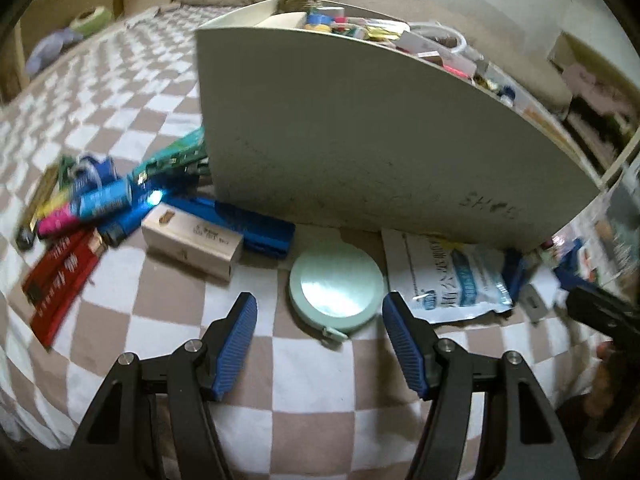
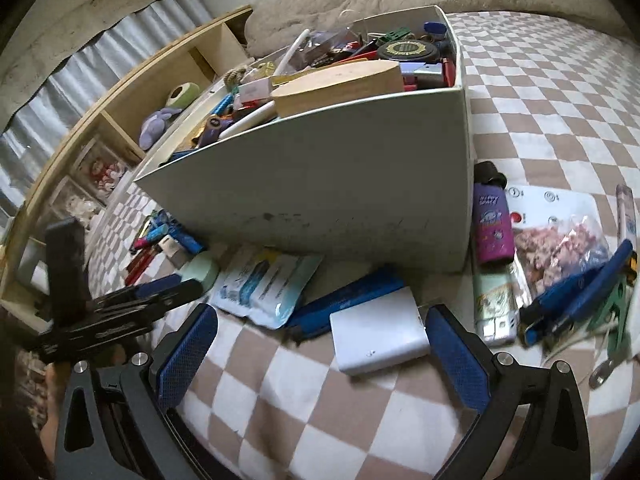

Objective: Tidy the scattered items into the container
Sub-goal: 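Close left gripper on mint-green compact while right gripper grasps white charger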

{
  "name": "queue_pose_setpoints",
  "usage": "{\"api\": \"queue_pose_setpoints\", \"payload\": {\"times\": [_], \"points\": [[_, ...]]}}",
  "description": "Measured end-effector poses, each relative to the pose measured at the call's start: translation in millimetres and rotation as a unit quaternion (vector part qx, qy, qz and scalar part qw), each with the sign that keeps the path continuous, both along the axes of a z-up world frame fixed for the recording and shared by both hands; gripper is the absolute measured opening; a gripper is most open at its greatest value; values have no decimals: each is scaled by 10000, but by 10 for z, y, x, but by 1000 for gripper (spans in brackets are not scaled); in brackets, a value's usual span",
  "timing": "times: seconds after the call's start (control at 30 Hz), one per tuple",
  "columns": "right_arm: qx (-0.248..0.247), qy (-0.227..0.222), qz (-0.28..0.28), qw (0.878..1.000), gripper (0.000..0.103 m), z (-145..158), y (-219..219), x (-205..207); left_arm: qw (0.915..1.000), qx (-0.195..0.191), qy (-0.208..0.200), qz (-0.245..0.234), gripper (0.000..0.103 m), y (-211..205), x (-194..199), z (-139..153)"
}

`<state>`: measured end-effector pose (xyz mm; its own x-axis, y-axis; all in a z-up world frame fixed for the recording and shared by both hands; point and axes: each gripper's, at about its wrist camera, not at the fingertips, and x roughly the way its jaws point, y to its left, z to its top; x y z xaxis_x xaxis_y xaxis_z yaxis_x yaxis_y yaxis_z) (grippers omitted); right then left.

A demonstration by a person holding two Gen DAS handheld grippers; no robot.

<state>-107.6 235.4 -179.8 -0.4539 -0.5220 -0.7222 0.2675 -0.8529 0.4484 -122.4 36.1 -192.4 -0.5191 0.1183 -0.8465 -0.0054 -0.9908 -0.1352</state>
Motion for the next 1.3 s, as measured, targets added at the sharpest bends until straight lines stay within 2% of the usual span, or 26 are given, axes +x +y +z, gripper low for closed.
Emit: {"api": "queue_pose_setpoints", "payload": {"times": [0.13, 0.27, 0.37, 0.43, 0.53, 0.6, 0.67, 0.73, 0.83, 0.93, 1.1, 1.3], "points": [[-70, -63, 65, 9999, 103, -4, -39, 56, 9981, -607, -15, -145, 68, 163, -122, -58], [24, -78, 47, 10000, 103, -7, -95, 113, 9956, -913, -20, -228, 69, 307, -237, -85], [380, -207, -203, 9989, 103, -57, -118, 132, 9966, -783, -31, -251, 65, 285, -248, -89], [714, -289, -331, 9965, 103, -121, -137, 131, 9977, -603, -19, -298, 50, 140, -147, -56], [1092, -210, -402, 9930, 102, -126, -189, 128, 9978, -566, 14, -343, 50, 157, -139, -53], [1344, -155, -507, 9895, 96, -134, -206, 113, 9980, -527, 25, -353, 50, 171, -136, -43], [1774, -119, -718, 9815, 80, -164, -219, 93, 9983, -446, 35, -362, 50, 87, -53, -30], [2094, -58, -829, 9743, 75, -178, -243, 77, 9986, -374, 50, -361, 50, 83, -25, -26], [2151, -24, -777, 9735, 75, -191, -262, 54, 9989, -292, 63, -359, 50, 85, 4, -21], [2133, 4, -736, 9742, 63, -196, -262, 37, 9991, -210, 71, -365, 50, 92, 26, -16], [2190, 80, -703, 9731, 63, -189, -277, 64, 9991, -49, 73, -404, 50, 110, 64, -2], [2211, 62, -989, 9702, 63, -189, -271, 173, 9988, 2, 61, -479, 50, 173, 134, -1]]}}
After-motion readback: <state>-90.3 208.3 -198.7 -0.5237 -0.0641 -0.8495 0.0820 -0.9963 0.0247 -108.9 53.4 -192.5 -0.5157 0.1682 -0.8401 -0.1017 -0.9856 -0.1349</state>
